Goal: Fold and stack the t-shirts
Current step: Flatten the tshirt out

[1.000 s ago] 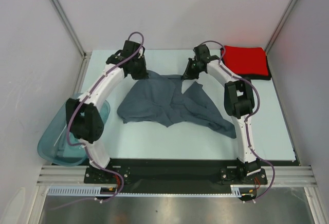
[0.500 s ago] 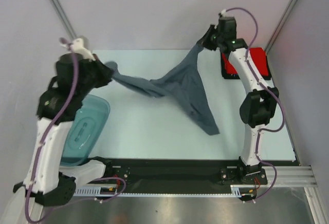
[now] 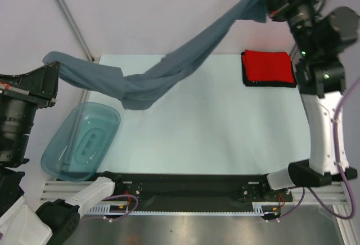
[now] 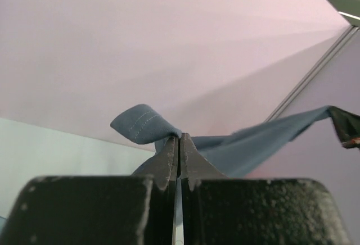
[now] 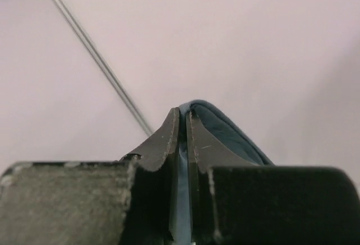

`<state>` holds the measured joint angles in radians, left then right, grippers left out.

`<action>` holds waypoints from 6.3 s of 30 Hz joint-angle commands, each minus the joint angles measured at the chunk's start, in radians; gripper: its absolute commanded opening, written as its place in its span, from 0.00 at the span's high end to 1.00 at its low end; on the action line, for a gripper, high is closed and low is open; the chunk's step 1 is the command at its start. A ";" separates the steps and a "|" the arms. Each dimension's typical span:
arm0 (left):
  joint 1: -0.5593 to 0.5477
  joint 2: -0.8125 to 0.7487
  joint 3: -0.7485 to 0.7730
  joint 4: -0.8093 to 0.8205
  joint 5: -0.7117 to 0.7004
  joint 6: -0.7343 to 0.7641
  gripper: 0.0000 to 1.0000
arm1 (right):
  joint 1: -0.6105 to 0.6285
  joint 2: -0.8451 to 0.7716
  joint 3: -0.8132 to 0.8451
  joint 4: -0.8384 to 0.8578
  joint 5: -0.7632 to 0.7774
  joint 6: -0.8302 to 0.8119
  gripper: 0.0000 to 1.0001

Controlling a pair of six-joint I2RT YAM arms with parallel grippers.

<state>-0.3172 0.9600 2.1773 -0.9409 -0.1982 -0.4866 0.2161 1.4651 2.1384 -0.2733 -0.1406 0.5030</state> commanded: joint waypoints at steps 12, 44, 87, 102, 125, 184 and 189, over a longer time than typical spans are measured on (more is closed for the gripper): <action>0.009 -0.168 -0.541 0.177 0.086 -0.044 1.00 | -0.075 0.173 0.057 0.221 -0.026 -0.009 1.00; 0.007 -0.105 -1.249 0.215 0.149 -0.060 1.00 | -0.007 0.738 -0.084 -0.489 -0.298 0.023 0.37; 0.078 0.953 -0.501 0.130 0.378 0.129 0.62 | -0.133 0.440 -0.980 -0.484 0.139 0.040 0.85; 0.199 1.191 -0.304 -0.016 0.246 0.166 0.10 | -0.080 0.247 -0.824 -0.459 -0.035 -0.142 0.36; 0.208 1.375 -0.243 -0.019 0.375 0.171 0.51 | 0.006 0.466 -0.796 -0.485 0.214 -0.109 0.00; 0.147 0.777 -0.715 0.332 0.543 0.097 0.23 | -0.010 0.488 -0.315 -0.516 0.067 -0.156 0.37; 0.023 0.825 -0.754 0.252 0.582 0.166 0.20 | -0.053 0.275 -0.729 -0.370 -0.098 -0.100 0.33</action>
<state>-0.2459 1.7489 1.4498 -0.6445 0.3103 -0.3935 0.2100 1.8103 1.5723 -0.7300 -0.0982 0.3473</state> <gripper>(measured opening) 0.799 0.663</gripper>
